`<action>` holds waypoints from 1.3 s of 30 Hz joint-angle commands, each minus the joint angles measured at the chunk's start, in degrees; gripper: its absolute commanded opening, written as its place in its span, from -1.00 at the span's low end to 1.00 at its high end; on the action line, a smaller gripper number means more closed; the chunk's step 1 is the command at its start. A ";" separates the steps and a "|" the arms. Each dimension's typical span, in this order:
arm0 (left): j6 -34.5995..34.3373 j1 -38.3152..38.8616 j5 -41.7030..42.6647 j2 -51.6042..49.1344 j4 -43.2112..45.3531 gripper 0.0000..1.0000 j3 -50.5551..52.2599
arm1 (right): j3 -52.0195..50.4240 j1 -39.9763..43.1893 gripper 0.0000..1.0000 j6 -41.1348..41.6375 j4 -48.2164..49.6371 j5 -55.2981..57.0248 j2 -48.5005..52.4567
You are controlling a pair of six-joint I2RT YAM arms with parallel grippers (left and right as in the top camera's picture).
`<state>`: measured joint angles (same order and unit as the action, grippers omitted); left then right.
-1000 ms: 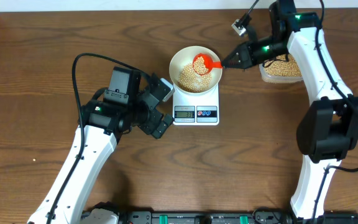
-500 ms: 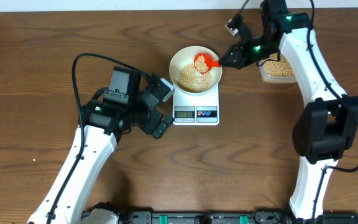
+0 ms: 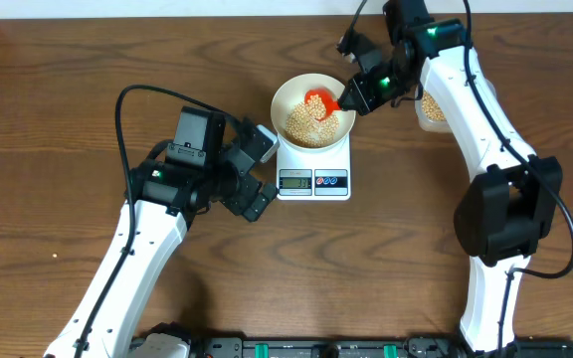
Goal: Scoop item into bowl and weigh 50g on scale
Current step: 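Tip the red scoop to pour beans into the bowl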
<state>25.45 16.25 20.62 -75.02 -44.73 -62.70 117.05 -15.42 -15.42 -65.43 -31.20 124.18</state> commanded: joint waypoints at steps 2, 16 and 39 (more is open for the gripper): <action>-0.50 0.11 -0.57 -0.20 -0.02 0.90 -0.52 | 1.49 -1.49 -0.98 -0.04 -0.07 5.20 -3.74; -0.50 0.11 -0.57 -0.20 -0.02 0.90 -0.52 | 1.49 -4.55 -0.98 -0.07 -0.35 11.82 -5.68; -0.50 0.11 -0.57 -0.20 -0.04 0.90 -0.55 | 1.49 -7.45 -0.98 -0.11 -1.09 19.34 -7.65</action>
<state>25.43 16.25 20.62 -75.02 -44.73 -62.70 117.27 -22.20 -15.44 -66.39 -12.97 118.37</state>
